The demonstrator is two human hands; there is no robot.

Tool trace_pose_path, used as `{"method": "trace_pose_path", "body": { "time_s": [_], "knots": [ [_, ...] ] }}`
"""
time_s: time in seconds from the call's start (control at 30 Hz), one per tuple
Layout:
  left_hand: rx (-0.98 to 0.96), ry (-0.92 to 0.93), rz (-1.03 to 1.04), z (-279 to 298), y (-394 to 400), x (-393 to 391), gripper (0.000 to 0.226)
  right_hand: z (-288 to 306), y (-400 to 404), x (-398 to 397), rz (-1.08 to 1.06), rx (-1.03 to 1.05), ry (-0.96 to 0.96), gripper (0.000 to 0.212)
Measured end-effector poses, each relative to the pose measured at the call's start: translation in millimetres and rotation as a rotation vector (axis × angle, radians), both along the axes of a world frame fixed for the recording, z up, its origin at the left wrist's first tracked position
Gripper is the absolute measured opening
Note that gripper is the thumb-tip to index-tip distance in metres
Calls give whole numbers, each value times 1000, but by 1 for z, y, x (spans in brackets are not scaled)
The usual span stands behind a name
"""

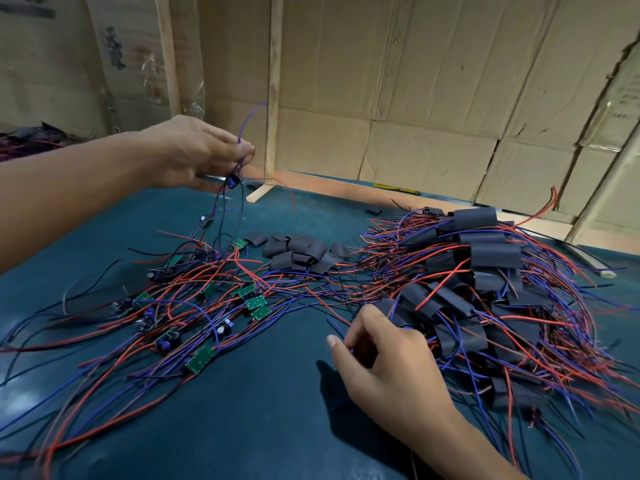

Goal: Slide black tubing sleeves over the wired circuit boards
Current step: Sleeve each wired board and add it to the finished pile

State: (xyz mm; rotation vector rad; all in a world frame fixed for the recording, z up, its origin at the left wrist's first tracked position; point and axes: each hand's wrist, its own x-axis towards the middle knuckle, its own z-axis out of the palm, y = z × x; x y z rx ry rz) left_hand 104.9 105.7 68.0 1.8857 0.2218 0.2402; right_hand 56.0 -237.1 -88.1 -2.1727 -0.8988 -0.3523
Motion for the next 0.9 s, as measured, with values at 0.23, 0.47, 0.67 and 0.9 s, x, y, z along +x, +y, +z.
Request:
{"method": "trace_pose_path", "body": {
  "time_s": [0.23, 0.47, 0.67, 0.9],
  "knots": [
    [83, -479, 383, 11, -23, 20, 25, 0, 2, 0, -16, -9, 13, 36],
    [790, -844, 402, 23, -41, 23, 28, 1, 3, 0, -16, -31, -9, 33],
    [249, -943, 264, 52, -87, 25, 9, 2, 2, -1, -7, -41, -19, 30],
    [-975, -640, -115, 57, -141, 13, 23, 2, 1, 0, 11, 43, 4, 27]
  ]
}}
